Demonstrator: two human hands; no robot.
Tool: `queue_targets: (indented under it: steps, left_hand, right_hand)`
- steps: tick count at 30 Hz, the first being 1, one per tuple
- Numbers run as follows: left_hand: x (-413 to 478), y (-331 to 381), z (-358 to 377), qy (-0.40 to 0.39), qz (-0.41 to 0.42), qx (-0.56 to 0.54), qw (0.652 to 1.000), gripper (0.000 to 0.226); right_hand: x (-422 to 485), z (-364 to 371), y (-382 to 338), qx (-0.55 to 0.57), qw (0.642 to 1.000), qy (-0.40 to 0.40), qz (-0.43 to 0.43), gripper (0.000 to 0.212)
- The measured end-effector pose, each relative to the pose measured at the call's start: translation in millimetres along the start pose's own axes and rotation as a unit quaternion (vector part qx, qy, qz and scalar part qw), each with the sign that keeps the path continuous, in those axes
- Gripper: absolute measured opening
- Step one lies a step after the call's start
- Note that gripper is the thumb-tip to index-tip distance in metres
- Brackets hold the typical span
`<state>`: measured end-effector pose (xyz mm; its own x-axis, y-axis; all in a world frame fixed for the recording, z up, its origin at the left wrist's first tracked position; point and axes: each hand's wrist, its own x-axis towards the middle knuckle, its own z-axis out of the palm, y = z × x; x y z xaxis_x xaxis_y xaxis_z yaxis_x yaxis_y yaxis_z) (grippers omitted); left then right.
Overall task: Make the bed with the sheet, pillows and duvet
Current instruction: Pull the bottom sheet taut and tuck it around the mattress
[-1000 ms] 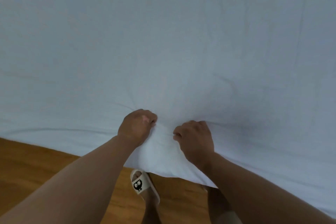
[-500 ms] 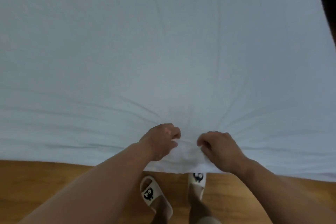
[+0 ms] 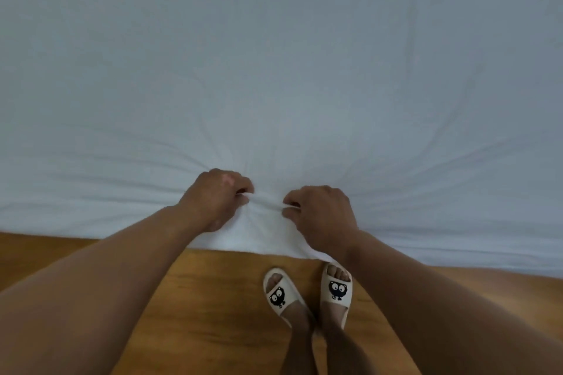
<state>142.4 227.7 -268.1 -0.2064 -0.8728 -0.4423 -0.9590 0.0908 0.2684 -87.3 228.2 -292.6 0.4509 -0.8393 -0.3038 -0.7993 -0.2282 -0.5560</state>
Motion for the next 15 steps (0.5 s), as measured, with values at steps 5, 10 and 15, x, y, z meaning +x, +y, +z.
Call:
queue_targets:
  steps: [5,10,15]
  left_hand:
    - [-30,18,0,-0.064,0.000,0.006,0.998,0.027]
    - [-38,3,-9,-0.097,0.026,-0.026,0.995,0.036]
    - [-86,-89,-28,-0.058,-0.053,0.026,0.997,0.060]
  right_hand:
    - [-31,-3,-5,0.013,0.999,-0.038,-0.012,0.023]
    - [-29,-8,-9,0.027,0.997,-0.067,0.016,0.024]
    - [-26,7,-45,0.048,0.996,-0.072,-0.001,0.051]
